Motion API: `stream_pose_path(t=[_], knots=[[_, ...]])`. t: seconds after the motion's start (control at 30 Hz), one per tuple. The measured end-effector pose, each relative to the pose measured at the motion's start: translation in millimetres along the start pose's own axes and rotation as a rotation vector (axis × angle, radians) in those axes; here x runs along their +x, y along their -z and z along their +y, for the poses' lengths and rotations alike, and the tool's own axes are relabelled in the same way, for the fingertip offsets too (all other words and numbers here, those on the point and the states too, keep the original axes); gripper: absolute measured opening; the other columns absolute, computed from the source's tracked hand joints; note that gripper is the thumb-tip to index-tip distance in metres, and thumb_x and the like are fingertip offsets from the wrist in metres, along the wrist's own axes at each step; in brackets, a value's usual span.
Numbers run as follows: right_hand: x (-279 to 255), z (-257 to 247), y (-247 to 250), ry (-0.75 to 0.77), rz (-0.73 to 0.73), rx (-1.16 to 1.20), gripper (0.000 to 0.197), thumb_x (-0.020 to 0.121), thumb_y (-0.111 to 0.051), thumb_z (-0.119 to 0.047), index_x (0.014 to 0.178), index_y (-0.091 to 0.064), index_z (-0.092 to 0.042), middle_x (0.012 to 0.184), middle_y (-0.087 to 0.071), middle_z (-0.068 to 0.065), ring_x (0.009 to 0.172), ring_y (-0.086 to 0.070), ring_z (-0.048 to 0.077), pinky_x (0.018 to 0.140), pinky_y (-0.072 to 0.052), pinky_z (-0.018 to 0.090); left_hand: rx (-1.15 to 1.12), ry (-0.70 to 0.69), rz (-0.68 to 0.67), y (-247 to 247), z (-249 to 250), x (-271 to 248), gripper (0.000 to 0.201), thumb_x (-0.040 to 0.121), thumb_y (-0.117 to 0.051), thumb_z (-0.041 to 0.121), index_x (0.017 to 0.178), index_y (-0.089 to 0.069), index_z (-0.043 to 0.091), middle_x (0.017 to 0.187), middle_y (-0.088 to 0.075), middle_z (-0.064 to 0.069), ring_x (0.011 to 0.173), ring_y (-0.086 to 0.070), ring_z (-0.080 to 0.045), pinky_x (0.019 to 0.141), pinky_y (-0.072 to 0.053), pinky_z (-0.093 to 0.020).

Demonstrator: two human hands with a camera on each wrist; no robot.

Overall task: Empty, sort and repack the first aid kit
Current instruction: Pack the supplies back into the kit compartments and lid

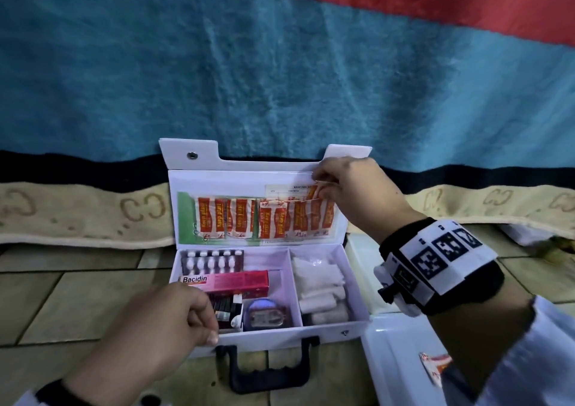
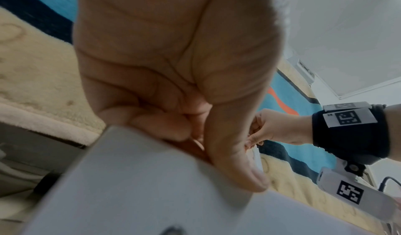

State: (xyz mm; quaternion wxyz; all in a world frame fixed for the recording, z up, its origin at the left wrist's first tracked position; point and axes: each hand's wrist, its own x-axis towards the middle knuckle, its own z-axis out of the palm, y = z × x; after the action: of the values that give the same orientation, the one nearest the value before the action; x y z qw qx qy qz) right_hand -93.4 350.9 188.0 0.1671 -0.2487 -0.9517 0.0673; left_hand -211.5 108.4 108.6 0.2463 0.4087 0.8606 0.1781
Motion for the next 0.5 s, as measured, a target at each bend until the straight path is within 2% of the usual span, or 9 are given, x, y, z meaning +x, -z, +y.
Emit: stream_pose_path(t=[0.07, 0.17, 0.23, 0.33, 0.5], knots=[[1, 0, 4, -0.014, -0.017, -0.017, 0.020, 0.083, -0.062, -0.008, 0.101, -0.068, -0.015, 0.098, -0.070, 0.001, 0.094, -0.063, 0.020, 0.081, -0.050, 0.033, 0.001, 0.002, -0.001, 0, -1, 0, 0.022, 0.063, -0.082, 0.034, 0.065, -0.066, 0.048, 0.063, -0.063, 0.031, 0.058, -0.060, 0.006, 0.053, -0.040, -0.012], [4, 0, 5, 0.073, -0.038, -0.031, 0.020, 0.087, -0.057, -0.006, 0.096, -0.071, -0.016, 0.096, -0.069, 0.003, 0.089, -0.063, 0.021, 0.079, -0.051, 0.036, 0.006, 0.001, -0.002, 0, -1, 1, 0.021, 0.063, -0.082, 0.034, 0.065, -0.066, 0.047, 0.063, -0.064, 0.030, 0.058, -0.059, 0.006, 0.052, -0.038, -0.012], [6, -2, 1, 0.122, -0.045, -0.037, 0.027, 0.084, -0.057, -0.001, 0.097, -0.073, -0.019, 0.100, -0.066, 0.003, 0.090, -0.062, 0.019, 0.081, -0.051, 0.032, 0.003, -0.002, -0.005, 0, -1, 1, 0.022, 0.063, -0.082, 0.033, 0.066, -0.066, 0.048, 0.063, -0.064, 0.030, 0.057, -0.059, 0.006, 0.052, -0.039, -0.012], [6, -4, -8, 0.100, -0.035, -0.012, 0.027, 0.083, -0.060, 0.000, 0.099, -0.074, -0.017, 0.102, -0.060, 0.003, 0.089, -0.058, 0.015, 0.080, -0.045, 0.021, 0.001, -0.008, 0.000, 0, -1, 0, 0.023, 0.063, -0.082, 0.033, 0.066, -0.065, 0.049, 0.062, -0.064, 0.029, 0.057, -0.059, 0.006, 0.054, -0.042, -0.013], [3, -2, -12, 0.070, 0.033, 0.000, 0.019, 0.083, -0.061, -0.006, 0.090, -0.075, -0.016, 0.100, -0.065, 0.002, 0.091, -0.062, 0.021, 0.080, -0.050, 0.033, 0.000, -0.014, 0.009, -1, -1, -1, 0.022, 0.064, -0.081, 0.033, 0.065, -0.065, 0.048, 0.063, -0.063, 0.031, 0.058, -0.059, 0.005, 0.055, -0.042, -0.013]])
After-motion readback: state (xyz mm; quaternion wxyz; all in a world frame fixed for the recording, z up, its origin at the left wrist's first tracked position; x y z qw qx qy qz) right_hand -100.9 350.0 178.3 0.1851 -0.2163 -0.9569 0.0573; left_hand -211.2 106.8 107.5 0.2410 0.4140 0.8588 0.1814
